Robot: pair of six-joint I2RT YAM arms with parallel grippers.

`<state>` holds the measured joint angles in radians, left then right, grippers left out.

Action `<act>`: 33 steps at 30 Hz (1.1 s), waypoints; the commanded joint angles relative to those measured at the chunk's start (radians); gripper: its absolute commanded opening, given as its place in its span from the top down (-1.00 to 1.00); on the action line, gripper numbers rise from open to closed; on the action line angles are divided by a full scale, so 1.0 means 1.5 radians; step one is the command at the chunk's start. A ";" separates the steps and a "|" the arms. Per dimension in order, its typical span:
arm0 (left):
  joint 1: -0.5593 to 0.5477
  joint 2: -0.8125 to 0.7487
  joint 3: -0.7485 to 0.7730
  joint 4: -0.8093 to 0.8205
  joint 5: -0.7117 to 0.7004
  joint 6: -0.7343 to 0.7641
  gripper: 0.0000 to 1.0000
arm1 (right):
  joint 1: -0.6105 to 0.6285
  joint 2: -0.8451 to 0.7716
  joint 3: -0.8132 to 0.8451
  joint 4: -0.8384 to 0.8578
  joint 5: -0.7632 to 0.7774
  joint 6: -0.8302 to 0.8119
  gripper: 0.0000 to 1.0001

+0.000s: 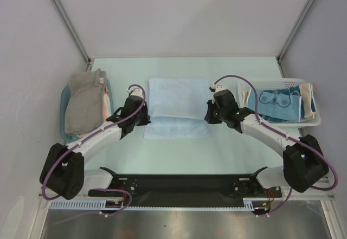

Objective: Fold and stack the towels
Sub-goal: Fold the towel

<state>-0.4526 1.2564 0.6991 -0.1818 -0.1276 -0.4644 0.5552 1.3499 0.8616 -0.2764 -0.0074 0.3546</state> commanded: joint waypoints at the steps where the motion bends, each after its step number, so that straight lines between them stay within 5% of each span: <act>1: -0.003 0.012 -0.004 0.030 -0.016 -0.010 0.97 | 0.000 0.012 -0.001 0.028 0.012 0.006 1.00; 20: -0.002 -0.091 0.075 -0.064 -0.041 0.013 0.96 | 0.001 -0.062 0.087 -0.062 0.052 -0.020 1.00; 27: -0.003 -0.095 0.010 -0.046 -0.035 0.004 0.95 | 0.016 -0.063 0.041 -0.050 0.045 -0.006 1.00; 33: -0.005 -0.106 -0.084 0.002 0.003 -0.009 0.64 | 0.019 -0.073 -0.050 -0.023 0.025 0.015 0.80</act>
<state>-0.4572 1.1309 0.6380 -0.2264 -0.1341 -0.4690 0.5873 1.2694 0.8474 -0.3168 0.0250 0.3580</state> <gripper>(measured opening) 0.151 0.085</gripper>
